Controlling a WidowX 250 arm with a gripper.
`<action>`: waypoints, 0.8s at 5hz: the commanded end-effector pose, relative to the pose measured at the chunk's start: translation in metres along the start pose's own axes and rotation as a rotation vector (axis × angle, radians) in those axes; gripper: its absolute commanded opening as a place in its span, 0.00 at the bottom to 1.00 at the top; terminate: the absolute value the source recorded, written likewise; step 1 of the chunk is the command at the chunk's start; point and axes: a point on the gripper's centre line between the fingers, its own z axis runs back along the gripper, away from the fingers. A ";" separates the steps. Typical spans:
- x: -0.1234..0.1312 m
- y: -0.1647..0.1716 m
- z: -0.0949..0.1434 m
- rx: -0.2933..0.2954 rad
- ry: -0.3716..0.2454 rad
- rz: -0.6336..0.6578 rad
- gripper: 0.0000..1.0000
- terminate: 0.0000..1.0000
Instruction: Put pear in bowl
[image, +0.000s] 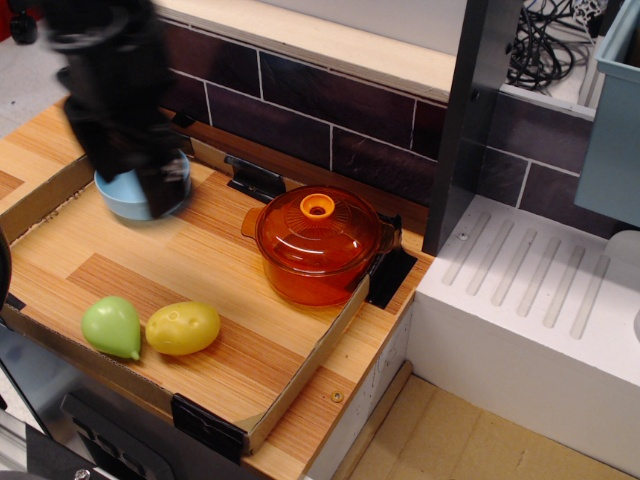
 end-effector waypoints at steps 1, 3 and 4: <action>-0.016 0.043 0.011 -0.220 0.094 -0.172 1.00 0.00; -0.033 0.050 -0.008 -0.342 0.331 -0.129 1.00 0.00; -0.044 0.034 -0.029 -0.317 0.319 -0.142 1.00 0.00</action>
